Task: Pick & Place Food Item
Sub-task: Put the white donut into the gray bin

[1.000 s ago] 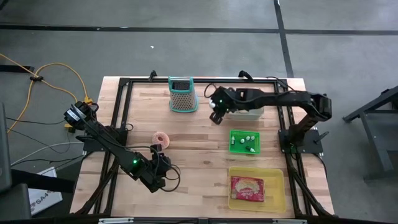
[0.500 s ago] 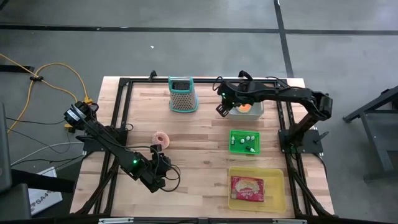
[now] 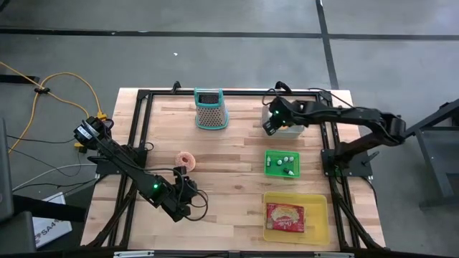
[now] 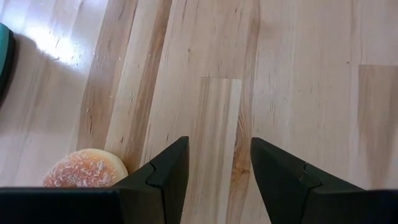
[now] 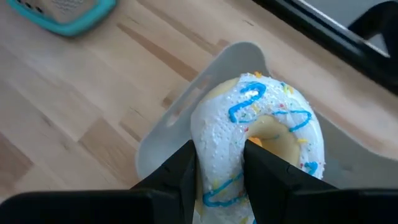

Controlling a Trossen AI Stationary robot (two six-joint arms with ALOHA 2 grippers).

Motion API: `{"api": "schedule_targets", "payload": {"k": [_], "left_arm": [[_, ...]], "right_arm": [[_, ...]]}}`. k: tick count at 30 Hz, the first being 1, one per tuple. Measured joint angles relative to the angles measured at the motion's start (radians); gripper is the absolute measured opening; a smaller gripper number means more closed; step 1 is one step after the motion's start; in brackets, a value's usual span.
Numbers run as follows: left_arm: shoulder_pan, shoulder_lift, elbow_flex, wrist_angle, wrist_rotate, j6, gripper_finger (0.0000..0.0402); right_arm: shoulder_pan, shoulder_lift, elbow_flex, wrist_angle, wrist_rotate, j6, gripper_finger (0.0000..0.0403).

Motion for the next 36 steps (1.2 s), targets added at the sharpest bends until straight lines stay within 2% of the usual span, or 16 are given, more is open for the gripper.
{"api": "schedule_targets", "payload": {"k": [3, 13, 26, 36], "left_arm": [[0.000, 0.000, 0.000, 0.000, 0.000, 0.000, 0.0163], [0.000, 0.000, 0.000, 0.005, 0.001, -0.001, 0.0163], [0.000, 0.000, 0.000, 0.008, 0.001, -0.003, 0.0163], [0.000, 0.000, 0.000, 0.008, 0.001, -0.004, 0.0163]], "right_arm": [[0.000, -0.018, -0.058, 0.068, -0.013, 0.002, 0.0107], [-0.040, -0.009, -0.119, 0.069, 0.013, 0.029, 0.0108], [-0.049, -0.009, -0.119, 0.073, 0.010, 0.029, 0.0169], [-0.049, -0.009, -0.119, 0.098, -0.010, 0.029, 0.0176]]}}
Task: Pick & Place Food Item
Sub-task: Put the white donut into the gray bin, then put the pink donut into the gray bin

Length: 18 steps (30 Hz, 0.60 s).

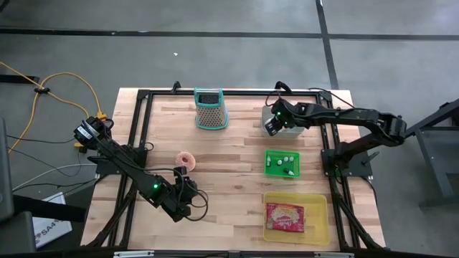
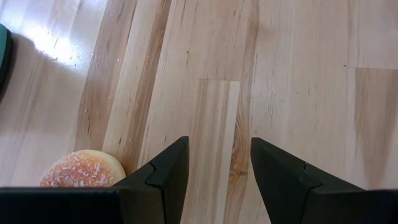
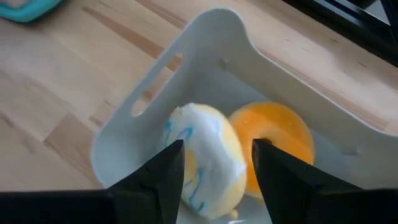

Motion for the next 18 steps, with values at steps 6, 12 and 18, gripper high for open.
{"api": "schedule_targets", "payload": {"k": [6, 12, 18], "left_arm": [[0.000, 0.000, 0.000, 0.000, 0.000, 0.000, 0.0163], [0.000, 0.000, 0.000, 0.000, 0.000, 0.000, 0.0163], [0.010, 0.000, 0.000, -0.001, 0.001, 0.030, 0.0163]], "right_arm": [[0.000, 0.000, 0.000, 0.052, -0.028, 0.003, 0.0176], [0.002, -0.008, 0.000, 0.126, -0.050, -0.014, 0.0176], [0.008, -0.018, 0.000, 0.203, -0.179, -0.050, 0.0176]]}}
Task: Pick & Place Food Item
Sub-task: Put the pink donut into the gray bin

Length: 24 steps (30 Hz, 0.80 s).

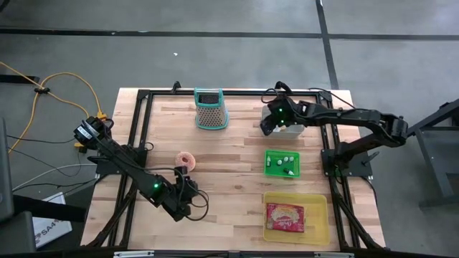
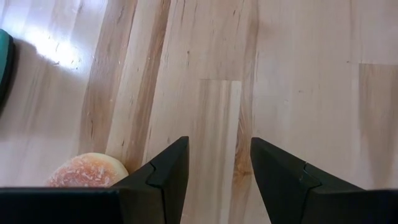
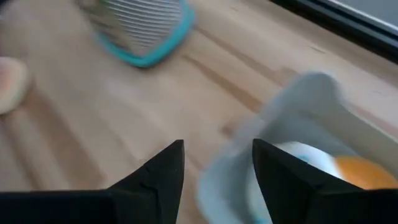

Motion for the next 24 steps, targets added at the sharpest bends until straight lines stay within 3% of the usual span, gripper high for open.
{"api": "schedule_targets", "payload": {"k": [8, 13, 24], "left_arm": [[0.063, -0.002, 0.000, -0.084, 0.024, 0.035, 0.0163], [0.118, -0.002, 0.000, -0.197, 0.027, 0.000, 0.0163], [0.252, -0.015, -0.001, -0.277, 0.164, 0.072, 0.0163]], "right_arm": [[0.098, 0.000, 0.000, 0.102, -0.125, -0.033, 0.0176], [0.187, 0.000, 0.000, 0.161, -0.117, -0.037, 0.0176], [0.311, 0.001, 0.000, 0.189, -0.073, -0.032, 0.0176]]}}
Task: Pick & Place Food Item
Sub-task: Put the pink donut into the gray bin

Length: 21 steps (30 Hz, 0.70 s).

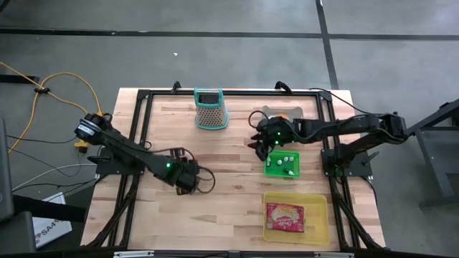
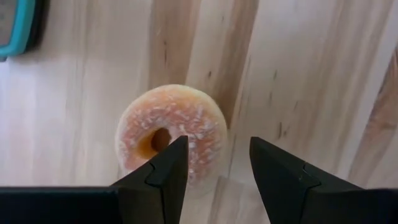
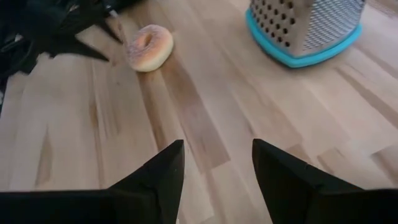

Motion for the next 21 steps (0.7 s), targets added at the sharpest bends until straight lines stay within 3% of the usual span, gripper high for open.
{"api": "schedule_targets", "payload": {"k": [10, 16, 21], "left_arm": [[0.125, -0.199, -0.017, 0.001, 0.087, 0.124, 0.0163], [0.175, -0.357, -0.157, 0.098, 0.173, 0.128, 0.0163], [0.184, -0.418, -0.251, 0.167, 0.233, 0.146, 0.0163]], "right_arm": [[0.070, 0.000, 0.000, -0.001, 0.025, 0.002, 0.0176], [0.095, 0.000, 0.000, -0.001, 0.061, 0.002, 0.0176], [0.098, 0.000, 0.000, -0.001, 0.071, 0.002, 0.0176]]}}
